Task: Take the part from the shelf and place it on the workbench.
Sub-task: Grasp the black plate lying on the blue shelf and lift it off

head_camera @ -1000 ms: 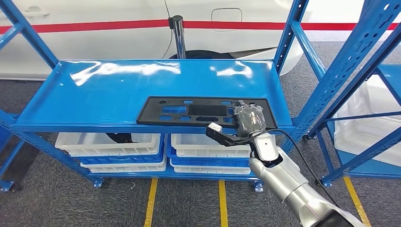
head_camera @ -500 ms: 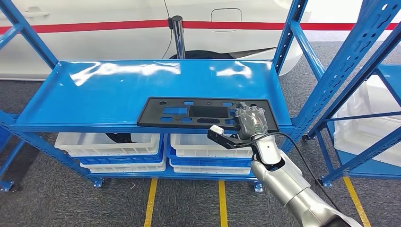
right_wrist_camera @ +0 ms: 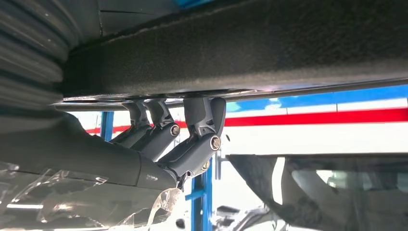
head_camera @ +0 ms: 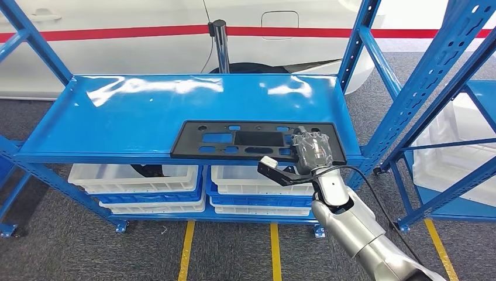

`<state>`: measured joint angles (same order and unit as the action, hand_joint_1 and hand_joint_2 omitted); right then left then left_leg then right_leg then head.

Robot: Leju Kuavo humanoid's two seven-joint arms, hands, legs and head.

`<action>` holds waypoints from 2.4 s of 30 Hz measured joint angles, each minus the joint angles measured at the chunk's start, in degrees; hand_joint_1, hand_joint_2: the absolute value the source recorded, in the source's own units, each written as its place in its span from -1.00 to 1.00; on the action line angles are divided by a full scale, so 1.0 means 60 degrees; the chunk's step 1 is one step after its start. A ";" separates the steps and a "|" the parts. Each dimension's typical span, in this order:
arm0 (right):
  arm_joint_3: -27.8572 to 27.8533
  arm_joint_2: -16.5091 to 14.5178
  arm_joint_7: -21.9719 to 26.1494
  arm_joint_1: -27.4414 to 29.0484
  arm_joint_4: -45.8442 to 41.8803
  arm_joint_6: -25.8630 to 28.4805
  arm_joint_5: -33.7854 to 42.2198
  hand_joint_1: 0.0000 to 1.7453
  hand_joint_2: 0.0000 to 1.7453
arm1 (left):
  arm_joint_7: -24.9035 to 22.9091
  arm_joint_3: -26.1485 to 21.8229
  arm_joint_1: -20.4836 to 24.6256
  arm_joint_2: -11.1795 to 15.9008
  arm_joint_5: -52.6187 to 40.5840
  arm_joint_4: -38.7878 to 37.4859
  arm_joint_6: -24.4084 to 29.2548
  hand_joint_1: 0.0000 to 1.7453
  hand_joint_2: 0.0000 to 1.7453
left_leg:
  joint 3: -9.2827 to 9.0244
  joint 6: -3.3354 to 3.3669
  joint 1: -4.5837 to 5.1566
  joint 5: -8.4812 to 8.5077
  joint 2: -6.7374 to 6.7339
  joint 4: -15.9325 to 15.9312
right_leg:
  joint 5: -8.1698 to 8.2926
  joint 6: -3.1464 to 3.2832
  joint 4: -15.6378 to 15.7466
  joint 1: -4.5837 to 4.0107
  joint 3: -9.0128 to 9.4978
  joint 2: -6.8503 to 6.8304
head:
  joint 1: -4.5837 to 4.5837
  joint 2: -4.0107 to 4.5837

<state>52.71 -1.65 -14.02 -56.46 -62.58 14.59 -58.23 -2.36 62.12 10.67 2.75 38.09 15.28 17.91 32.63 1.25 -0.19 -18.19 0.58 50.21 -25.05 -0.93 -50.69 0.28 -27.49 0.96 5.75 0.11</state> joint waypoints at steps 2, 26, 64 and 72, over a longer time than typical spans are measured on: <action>-0.0006 0.0006 -0.0005 0.0014 -0.0053 0.0214 -0.0267 1.00 1.00 | -0.0033 0.0000 0.0003 0.0000 -0.0016 0.0000 -0.0052 -1.00 1.00 | -0.0001 0.0000 0.0000 0.0000 0.0000 0.0000 | 0.0000 0.0000 0.0000 0.0000 0.0000 0.0000 | 0.0000 0.0000; -0.0090 0.0078 0.0362 0.0165 -0.1662 0.0520 -0.0979 1.00 1.00 | 0.0068 -0.0019 0.0059 -0.0004 -0.0137 0.0000 -0.0330 -1.00 1.00 | -0.0005 0.0008 0.0022 -0.0006 0.0002 0.0017 | 0.0001 -0.0005 0.0002 0.0024 0.0015 -0.0002 | 0.0000 0.0000; -0.0083 0.0091 0.0096 0.0092 -0.2549 0.0106 -0.0628 1.00 1.00 | -0.0086 -0.0040 0.0233 -0.0066 -0.0456 0.0000 -0.0330 -1.00 1.00 | -0.0778 -0.0322 -0.0214 -0.0874 -0.0033 0.0278 | 0.0830 -0.0103 -0.0061 0.0226 -0.0870 -0.0074 | -0.0004 -0.0001; -0.0083 0.0193 0.0049 0.0196 -0.2608 0.0070 -0.0512 1.00 1.00 | -0.0092 -0.0044 0.0207 -0.0068 -0.0505 0.0000 -0.0304 -1.00 1.00 | -0.0530 0.0208 -0.0115 -0.0534 -0.0037 0.0054 | -0.0557 -0.0386 -0.2232 0.0211 -0.1803 -0.0107 | -0.0004 -0.0002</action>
<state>52.22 -0.49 -13.73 -55.29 -78.23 15.01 -61.30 -2.91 61.86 11.91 2.34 35.06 15.28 16.09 29.46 2.50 -0.88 -21.40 0.35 50.53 -28.39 -3.25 -64.09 1.55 -38.31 0.32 5.73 0.10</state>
